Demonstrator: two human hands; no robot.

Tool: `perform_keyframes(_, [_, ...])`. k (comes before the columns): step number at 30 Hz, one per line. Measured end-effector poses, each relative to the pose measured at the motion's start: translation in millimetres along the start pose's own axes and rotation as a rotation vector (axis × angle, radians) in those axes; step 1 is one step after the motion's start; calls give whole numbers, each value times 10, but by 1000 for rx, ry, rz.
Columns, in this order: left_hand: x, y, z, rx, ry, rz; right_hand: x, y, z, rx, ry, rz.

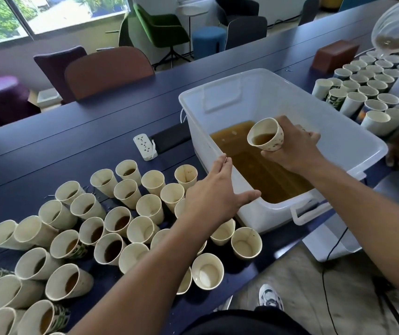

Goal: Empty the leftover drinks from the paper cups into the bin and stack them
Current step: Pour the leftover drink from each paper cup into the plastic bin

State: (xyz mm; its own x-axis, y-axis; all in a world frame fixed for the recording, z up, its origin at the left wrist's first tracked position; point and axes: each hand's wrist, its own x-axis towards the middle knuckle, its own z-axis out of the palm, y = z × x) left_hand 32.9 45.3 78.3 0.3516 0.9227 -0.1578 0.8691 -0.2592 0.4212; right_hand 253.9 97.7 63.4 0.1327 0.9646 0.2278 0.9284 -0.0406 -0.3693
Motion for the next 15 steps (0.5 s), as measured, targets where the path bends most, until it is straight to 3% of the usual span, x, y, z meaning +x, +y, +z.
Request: perform_keyframes(15, [-22, -34, 86, -57, 30, -4, -8, -37, 1, -98, -22, -33])
